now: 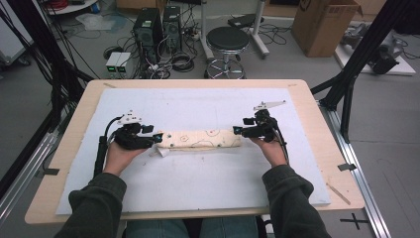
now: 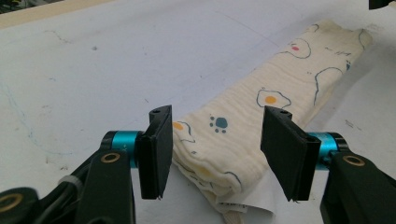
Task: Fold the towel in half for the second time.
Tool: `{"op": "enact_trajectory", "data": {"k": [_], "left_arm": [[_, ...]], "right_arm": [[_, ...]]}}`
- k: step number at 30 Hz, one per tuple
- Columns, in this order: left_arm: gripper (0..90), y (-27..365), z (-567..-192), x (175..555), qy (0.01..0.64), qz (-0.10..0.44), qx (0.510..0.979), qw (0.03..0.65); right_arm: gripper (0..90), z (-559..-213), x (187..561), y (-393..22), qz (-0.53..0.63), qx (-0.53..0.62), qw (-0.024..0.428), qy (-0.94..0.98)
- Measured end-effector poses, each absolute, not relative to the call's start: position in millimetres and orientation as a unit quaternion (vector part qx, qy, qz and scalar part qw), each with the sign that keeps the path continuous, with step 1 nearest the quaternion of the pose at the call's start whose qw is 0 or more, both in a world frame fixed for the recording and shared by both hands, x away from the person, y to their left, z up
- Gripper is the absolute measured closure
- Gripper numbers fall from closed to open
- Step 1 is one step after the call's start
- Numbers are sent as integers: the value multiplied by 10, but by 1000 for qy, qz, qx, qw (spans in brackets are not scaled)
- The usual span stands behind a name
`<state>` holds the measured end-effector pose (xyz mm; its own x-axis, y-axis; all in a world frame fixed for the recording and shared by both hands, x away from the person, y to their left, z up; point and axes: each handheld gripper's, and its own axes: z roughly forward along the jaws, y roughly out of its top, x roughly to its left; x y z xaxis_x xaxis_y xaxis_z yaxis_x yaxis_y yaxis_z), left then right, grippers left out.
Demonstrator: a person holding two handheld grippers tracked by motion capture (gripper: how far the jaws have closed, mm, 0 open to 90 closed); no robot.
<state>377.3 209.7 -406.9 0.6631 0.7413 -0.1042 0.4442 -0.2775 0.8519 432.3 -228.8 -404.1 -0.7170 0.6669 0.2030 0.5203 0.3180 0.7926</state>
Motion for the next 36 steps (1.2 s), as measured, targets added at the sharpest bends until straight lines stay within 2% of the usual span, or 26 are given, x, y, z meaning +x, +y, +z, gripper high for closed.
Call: {"op": "enact_trajectory", "data": {"k": [21,36], "left_arm": [[361,2108,-4013,3703,370,161,781,476],[335,2117,-3973,3616,360,165,785,477]], "right_arm": [[224,-3994,4254,-2267,448,369,93,809],[201,-3947,4193,-2275,449,363,99,811]]}}
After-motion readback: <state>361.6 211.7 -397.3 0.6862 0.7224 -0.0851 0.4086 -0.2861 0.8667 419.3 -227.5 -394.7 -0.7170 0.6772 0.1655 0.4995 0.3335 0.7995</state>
